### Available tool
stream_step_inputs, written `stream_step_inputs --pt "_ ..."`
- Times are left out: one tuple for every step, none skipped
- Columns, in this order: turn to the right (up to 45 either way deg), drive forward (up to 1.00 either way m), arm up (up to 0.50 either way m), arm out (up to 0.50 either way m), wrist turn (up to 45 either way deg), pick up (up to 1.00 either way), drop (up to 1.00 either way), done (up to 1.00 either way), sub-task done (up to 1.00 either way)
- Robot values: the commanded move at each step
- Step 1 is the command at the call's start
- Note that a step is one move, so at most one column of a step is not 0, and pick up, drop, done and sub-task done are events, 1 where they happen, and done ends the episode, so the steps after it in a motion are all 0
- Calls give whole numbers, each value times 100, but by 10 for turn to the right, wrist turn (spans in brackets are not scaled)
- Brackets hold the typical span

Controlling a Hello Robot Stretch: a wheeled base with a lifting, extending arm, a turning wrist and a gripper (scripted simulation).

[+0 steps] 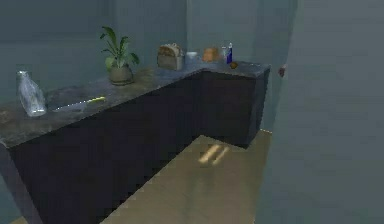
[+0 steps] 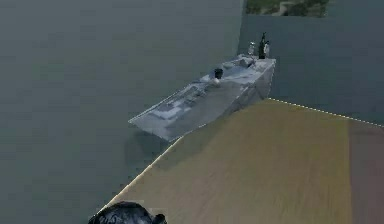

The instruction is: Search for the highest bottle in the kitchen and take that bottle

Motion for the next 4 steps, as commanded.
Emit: stream_step_inputs --pt "0 100 0 0 0 0 0 0 0" --pt "0 55 0 0 0 0 0 0 0" --pt "-450 0 0 0 0 0 0 0 0" --pt "-450 0 0 0 0 0 0 0 0"
